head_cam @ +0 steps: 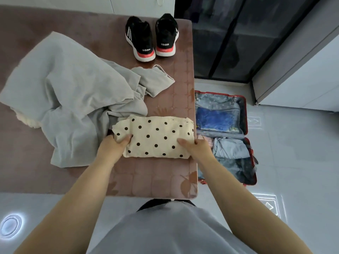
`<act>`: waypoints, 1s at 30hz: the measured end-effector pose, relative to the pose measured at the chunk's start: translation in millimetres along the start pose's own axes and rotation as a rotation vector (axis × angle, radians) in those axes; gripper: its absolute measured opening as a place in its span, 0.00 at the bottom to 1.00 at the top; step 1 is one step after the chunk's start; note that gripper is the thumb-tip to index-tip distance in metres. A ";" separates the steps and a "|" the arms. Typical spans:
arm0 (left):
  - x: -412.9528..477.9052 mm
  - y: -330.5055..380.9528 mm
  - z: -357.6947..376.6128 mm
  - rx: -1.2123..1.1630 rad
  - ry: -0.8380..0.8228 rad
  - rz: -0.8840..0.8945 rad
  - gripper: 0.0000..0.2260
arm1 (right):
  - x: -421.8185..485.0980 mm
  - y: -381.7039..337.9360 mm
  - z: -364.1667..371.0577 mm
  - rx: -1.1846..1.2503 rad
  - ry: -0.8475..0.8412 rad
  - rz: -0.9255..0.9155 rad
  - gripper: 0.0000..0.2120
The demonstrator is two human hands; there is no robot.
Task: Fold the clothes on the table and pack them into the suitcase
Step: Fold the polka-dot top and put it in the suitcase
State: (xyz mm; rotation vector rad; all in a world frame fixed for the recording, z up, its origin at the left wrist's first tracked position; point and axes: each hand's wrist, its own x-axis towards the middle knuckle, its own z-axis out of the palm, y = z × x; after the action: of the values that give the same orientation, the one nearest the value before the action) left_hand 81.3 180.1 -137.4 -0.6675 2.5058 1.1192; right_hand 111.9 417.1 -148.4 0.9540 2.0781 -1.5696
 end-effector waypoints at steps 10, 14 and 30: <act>-32.7 -10.1 13.0 -0.144 -0.200 -0.040 0.15 | -35.6 64.2 -28.9 0.281 -0.064 0.163 0.13; -46.4 44.9 33.6 -0.140 -0.269 0.040 0.10 | -39.9 87.0 -63.3 0.631 -0.182 0.279 0.07; -78.9 62.1 382.1 -0.048 -0.285 -0.249 0.16 | 120.5 233.8 -278.3 0.332 -0.007 0.427 0.18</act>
State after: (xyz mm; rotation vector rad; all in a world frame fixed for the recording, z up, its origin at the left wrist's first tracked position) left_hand 150.5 529.0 -309.2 -0.7505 2.1000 1.0992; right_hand 220.8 750.8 -301.6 1.3926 1.4955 -1.6947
